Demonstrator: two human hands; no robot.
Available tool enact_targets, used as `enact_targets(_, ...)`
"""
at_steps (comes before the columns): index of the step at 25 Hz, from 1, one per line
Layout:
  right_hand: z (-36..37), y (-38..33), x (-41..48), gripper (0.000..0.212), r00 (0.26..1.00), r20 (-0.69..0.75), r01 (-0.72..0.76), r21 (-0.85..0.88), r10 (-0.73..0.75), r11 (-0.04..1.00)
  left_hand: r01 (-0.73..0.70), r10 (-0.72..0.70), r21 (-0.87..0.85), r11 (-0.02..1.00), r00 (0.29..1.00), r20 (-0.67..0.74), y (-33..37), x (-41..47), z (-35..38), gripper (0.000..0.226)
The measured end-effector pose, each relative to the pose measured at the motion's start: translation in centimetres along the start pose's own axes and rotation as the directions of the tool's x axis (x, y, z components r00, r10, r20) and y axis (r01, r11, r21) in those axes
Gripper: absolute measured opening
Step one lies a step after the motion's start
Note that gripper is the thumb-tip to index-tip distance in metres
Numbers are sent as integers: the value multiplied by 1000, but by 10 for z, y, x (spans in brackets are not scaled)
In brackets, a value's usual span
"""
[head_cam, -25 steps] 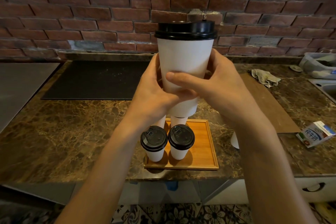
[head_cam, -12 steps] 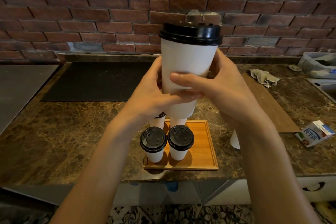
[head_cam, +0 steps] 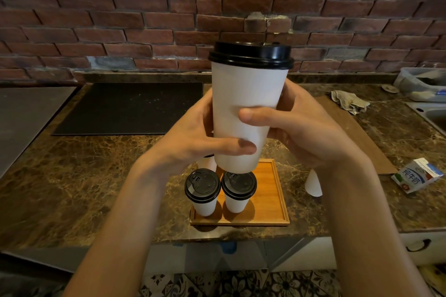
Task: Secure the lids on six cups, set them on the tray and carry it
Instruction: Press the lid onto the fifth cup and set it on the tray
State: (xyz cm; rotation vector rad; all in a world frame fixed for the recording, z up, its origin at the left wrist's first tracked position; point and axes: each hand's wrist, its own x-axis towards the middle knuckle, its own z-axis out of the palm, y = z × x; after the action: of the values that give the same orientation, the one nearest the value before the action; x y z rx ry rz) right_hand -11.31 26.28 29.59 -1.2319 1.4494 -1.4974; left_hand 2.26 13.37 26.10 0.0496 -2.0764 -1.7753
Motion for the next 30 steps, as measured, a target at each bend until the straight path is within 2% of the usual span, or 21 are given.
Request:
enact_targets(8,-1,-6,-1,54,1000,11,18,-64,-17,998,-20,21,21,1000,998,-54,-2,2,2,70)
enact_targets(11,0,-10,-1,59,999,-41,16,-103,-21,995,-30,34,41,999,995,-94,-1,4,3,69)
enact_targets(16,5,-13,-1,81,990,-141,-4,-179,-22,984,-51,69,102,994,980,-184,0,7,8,78)
enact_targets(20,13,-12,1,74,968,-241,-2,-258,-63,966,-76,99,97,992,963,-252,0,9,16,84)
enact_targets(24,25,-5,4,83,925,-364,-42,-392,-113,919,-72,111,121,990,928,-357,-3,12,22,82)
enact_targets(30,25,-3,5,81,908,-394,8,-331,-146,944,-65,103,127,990,941,-323,0,13,18,84)
